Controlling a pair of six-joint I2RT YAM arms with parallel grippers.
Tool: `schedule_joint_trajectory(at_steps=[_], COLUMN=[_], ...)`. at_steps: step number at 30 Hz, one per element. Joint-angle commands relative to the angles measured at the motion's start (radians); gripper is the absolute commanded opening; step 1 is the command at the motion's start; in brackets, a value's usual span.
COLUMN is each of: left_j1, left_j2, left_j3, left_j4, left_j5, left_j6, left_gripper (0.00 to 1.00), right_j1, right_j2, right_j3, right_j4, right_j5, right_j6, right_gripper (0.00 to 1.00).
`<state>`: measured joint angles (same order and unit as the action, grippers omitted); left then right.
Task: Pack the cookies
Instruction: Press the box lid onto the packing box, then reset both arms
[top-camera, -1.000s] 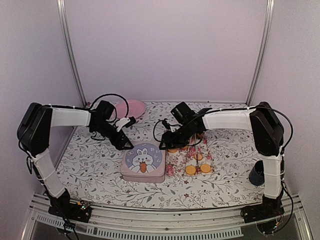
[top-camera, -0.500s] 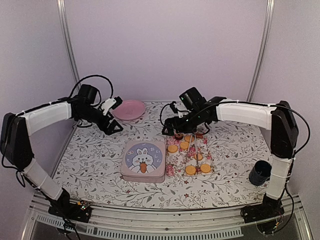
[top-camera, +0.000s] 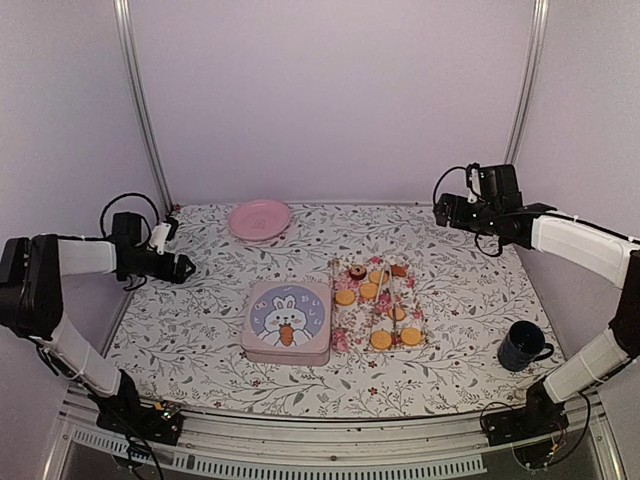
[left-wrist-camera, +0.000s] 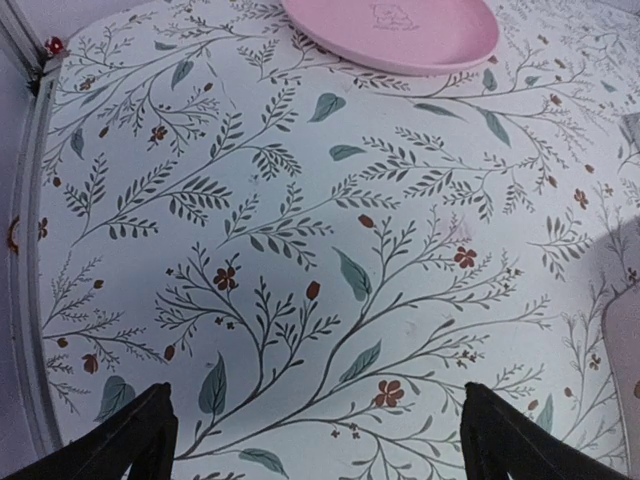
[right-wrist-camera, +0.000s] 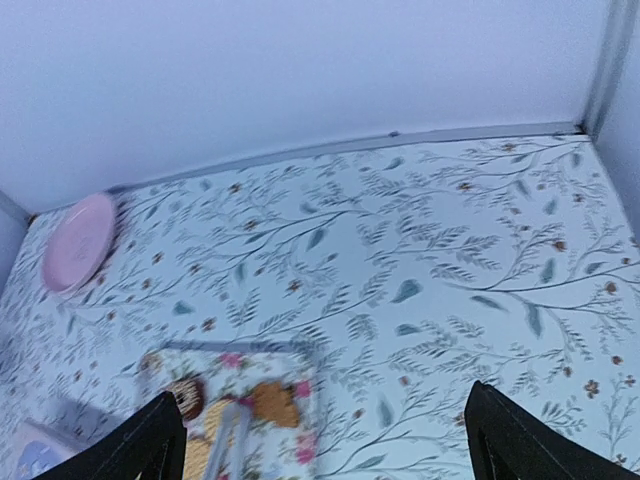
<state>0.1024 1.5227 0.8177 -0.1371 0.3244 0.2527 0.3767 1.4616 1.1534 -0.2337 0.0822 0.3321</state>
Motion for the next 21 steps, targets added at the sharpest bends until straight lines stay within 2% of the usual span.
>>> schedule_joint_trajectory(at_steps=[1, 3, 8, 13, 18, 21], left_j1=[0.022, 0.023, 0.022, 0.026, 0.039, 0.039], left_j2=[0.04, 0.056, 0.037, 0.076, 0.008, -0.007], left_j3=[-0.09, -0.135, -0.249, -0.202, -0.296, -0.321], left_j4=[0.395, 0.548, 0.81, 0.761, 0.871, 0.902], left_j5=[0.014, 0.007, -0.137, -0.139, -0.148, -0.138], left_j6=[-0.167, -0.195, -0.179, -0.181, -0.203, -0.202], left_gripper=[0.99, 0.99, 0.99, 0.99, 0.99, 0.99], right_j1=[-0.058, -0.08, -0.173, -0.205, -0.218, -0.222], right_j2=[-0.11, -0.147, -0.092, -0.042, -0.038, -0.032], right_j3=[-0.308, -0.413, -0.462, -0.561, -0.709, -0.756], right_j4=[0.303, 0.439, 0.501, 0.696, 0.974, 1.084], right_j5=[0.319, 0.4, 0.393, 0.429, 0.4, 0.395], right_j6=[-0.069, -0.113, -0.121, -0.196, -0.248, -0.287], right_gripper=[0.99, 0.99, 0.99, 0.99, 0.99, 0.99])
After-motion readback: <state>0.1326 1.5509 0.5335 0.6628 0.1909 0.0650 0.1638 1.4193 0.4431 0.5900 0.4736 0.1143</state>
